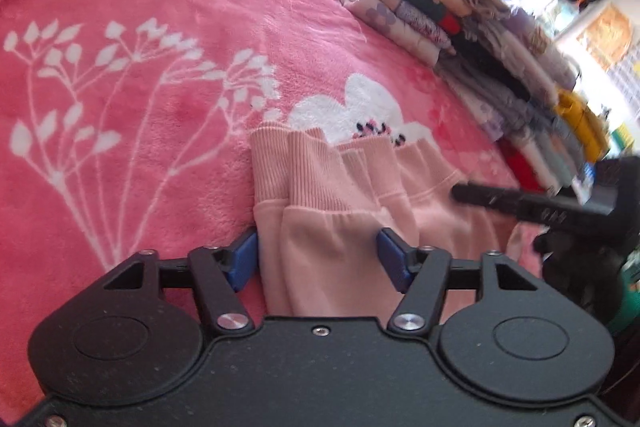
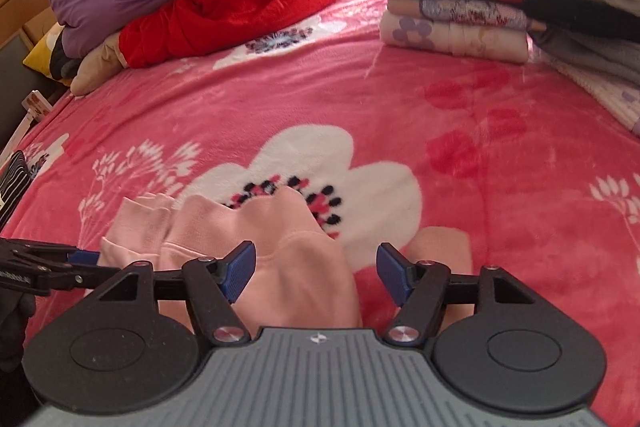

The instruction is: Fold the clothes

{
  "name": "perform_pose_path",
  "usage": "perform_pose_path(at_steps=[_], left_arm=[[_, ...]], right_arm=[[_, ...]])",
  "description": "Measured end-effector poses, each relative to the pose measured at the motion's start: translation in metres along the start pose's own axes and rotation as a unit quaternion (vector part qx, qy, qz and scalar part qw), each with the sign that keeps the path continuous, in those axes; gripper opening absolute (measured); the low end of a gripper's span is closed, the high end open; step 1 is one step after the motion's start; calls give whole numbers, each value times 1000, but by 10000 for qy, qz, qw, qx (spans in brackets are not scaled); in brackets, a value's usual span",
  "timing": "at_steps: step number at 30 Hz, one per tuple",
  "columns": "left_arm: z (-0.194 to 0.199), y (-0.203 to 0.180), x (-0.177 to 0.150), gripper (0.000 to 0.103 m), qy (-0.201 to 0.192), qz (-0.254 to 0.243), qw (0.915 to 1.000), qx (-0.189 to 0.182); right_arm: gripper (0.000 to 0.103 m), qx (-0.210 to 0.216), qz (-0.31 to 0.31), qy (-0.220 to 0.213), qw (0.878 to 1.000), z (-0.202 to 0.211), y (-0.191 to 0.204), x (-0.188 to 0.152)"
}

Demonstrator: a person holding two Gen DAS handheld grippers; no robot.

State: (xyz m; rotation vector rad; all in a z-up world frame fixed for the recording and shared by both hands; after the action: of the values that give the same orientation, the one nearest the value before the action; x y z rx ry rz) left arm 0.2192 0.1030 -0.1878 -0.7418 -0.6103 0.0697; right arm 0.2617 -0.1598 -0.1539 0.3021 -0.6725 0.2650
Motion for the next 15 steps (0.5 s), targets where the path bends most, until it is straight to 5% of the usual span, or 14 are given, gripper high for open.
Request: perform_pose_path(at_steps=[2,4,5,8,15], left_arm=[[-5,2,2,31,31,-12,10000,-14],[-3,-4,3,21,-44,-218,9997,51],[-2,-7,3,18,-86,-329,9994,86],[2,-21,11,12,-382,-711,9967,61],[7,-39,53,12,-1021,-1348,9855,113]], right_arm=[[63,127,-129,95,9998,-8,-6,-4],[44,421,-341,192,9983,-14,-9,-9],[26,522,-387,198,9977,-15,-8,-12],[12,585,-423,7,9974,-12,-6,-14],[9,412,-338,-955,9940,18,-10,14]])
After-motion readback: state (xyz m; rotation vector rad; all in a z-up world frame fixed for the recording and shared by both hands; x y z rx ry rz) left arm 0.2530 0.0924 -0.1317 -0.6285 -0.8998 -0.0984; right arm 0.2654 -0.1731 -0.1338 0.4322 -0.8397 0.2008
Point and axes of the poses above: each gripper's, at about its wrist camera, not at the fingertips, and z roughly against the way its jaws point, y to its left, x to its top, the point moved 6 cm from there along -z, roughly the way its jaws point, and after that the axes turned 4 degrees about -x, right-handed, at the moved point
